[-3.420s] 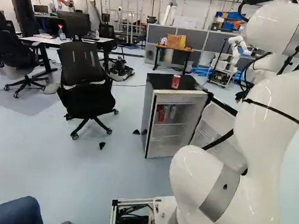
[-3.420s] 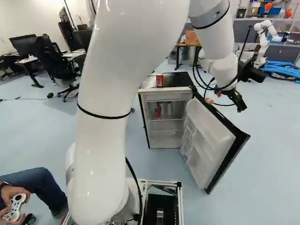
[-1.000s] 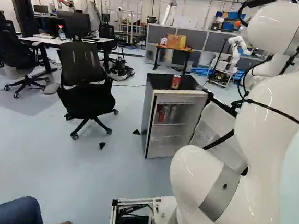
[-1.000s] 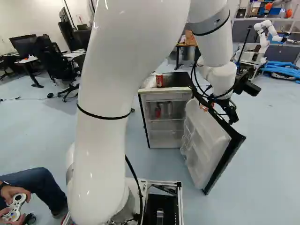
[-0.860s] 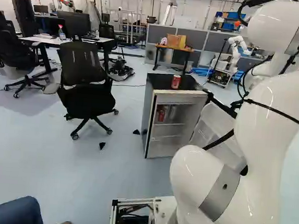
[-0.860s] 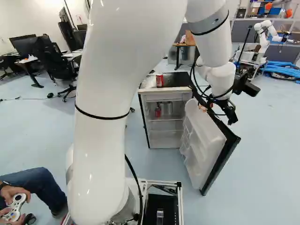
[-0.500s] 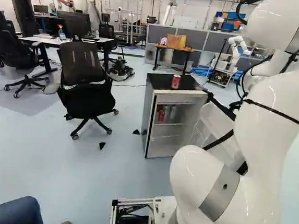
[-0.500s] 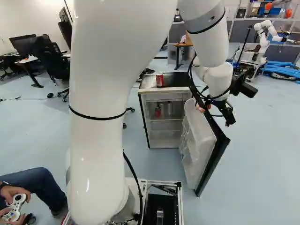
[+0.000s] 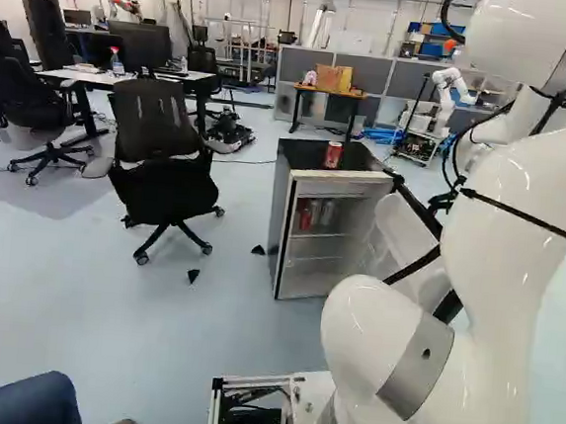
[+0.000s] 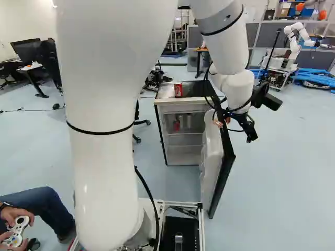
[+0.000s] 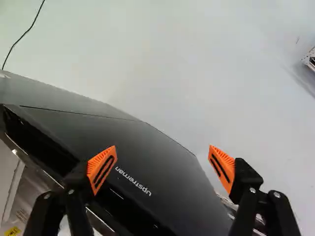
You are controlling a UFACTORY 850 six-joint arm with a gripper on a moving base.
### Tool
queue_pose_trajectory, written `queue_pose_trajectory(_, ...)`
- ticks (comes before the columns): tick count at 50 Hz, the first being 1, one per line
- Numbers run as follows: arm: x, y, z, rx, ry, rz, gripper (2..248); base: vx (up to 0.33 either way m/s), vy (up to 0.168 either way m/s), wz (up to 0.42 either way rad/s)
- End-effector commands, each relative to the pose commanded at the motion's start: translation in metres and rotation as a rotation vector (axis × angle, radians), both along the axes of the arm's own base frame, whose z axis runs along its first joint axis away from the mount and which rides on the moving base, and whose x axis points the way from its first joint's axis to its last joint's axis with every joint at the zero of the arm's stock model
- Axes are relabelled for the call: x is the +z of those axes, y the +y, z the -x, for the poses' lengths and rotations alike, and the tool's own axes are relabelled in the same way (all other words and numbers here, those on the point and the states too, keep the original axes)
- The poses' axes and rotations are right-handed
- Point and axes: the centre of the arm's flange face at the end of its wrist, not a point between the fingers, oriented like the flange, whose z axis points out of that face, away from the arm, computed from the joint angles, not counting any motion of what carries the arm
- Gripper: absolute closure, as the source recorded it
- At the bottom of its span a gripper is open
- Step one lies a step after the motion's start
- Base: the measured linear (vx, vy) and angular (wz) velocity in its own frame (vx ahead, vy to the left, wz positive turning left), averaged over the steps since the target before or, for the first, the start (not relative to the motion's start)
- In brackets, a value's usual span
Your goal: Grab a drink from the fridge
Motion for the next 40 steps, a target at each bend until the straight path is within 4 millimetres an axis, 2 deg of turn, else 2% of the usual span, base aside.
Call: queue_pose_trajectory(40,0.001,0.061,0.014,0.061,0.02,-0.021,3,0.0,0.0,0.0)
